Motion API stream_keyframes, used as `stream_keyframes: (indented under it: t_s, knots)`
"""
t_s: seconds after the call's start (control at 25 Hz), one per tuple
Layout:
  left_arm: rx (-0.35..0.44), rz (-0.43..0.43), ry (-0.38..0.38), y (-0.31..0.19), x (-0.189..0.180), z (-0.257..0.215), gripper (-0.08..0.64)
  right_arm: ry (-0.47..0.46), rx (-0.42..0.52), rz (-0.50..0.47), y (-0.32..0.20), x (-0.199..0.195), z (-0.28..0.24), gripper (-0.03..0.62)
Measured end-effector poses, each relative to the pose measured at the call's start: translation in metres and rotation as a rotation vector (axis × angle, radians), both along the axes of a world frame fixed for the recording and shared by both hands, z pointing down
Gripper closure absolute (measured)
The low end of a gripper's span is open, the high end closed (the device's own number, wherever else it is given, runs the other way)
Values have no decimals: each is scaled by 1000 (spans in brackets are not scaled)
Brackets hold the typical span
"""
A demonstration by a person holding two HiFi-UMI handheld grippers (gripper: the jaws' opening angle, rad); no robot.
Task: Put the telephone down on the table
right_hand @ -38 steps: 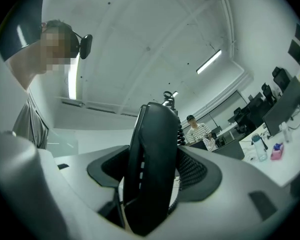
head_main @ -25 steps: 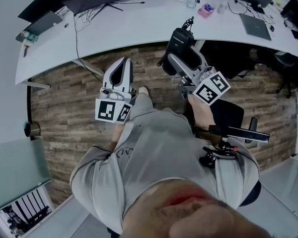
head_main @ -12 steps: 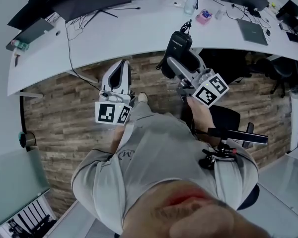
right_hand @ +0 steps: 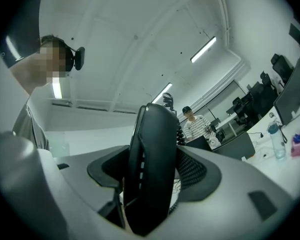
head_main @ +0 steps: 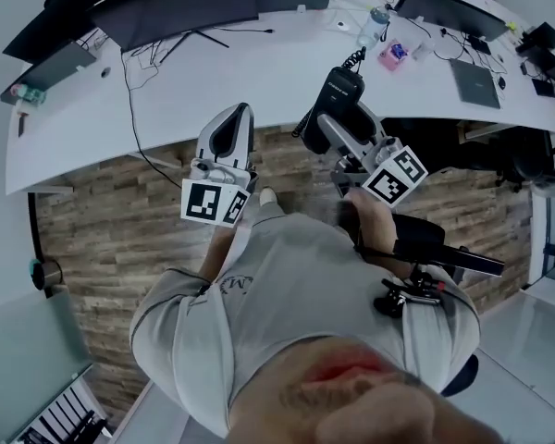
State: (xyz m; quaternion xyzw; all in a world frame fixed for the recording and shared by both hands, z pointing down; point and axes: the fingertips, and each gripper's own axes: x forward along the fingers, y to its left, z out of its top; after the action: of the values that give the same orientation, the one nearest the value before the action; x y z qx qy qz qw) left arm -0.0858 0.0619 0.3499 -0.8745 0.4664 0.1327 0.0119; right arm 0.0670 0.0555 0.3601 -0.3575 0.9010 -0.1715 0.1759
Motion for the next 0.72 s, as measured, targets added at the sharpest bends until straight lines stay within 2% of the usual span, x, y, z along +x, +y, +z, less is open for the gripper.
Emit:
stream_keyframes:
  t_s: [0.32, 0.48, 0.72]
  knots:
    - [-2, 89, 40, -68, -45, 9, 551, -2, 5, 52, -59, -50, -8, 293]
    - [-14, 135, 50, -85, -47, 21, 551, -3, 0, 94, -60, -50, -2, 293]
    - [-48, 193, 56, -94, -45, 33, 551, 2, -64, 142, -63, -45, 14, 293]
